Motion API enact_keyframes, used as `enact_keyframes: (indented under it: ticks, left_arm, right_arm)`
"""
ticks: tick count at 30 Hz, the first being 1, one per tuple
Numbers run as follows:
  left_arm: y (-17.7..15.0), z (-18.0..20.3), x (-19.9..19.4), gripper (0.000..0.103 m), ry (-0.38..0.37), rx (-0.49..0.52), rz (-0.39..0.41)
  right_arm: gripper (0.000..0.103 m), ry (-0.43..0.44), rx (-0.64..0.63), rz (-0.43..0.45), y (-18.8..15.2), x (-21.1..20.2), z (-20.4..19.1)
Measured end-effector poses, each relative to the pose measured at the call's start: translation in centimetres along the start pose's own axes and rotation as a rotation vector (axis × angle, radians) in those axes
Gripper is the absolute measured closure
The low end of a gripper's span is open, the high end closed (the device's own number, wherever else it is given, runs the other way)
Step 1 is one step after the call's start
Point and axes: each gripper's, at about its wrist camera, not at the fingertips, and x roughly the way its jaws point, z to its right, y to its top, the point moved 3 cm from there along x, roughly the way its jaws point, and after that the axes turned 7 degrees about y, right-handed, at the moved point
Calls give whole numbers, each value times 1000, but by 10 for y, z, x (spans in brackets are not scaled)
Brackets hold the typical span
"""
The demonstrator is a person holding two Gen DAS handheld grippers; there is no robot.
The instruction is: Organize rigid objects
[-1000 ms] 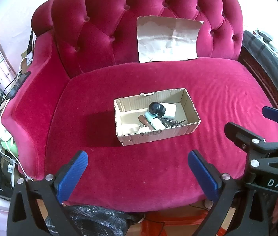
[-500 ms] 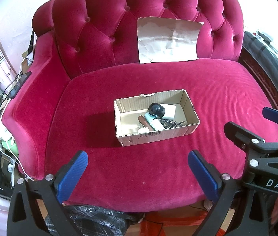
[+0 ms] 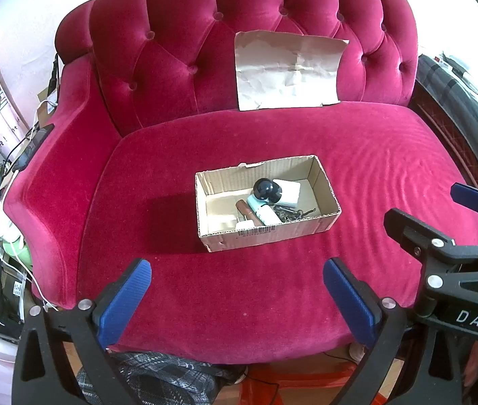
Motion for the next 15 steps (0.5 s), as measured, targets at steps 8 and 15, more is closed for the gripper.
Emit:
enact_keyframes:
  ticks: [8,15]
  left_arm:
    - [0,1,-1,0,-2,-6,-2]
    - [1,0,1,0,-6,-12,-2]
  right_arm:
    - [0,-3,-6,3,0,-1,1]
    - [0,-2,-6,6,0,-1,2]
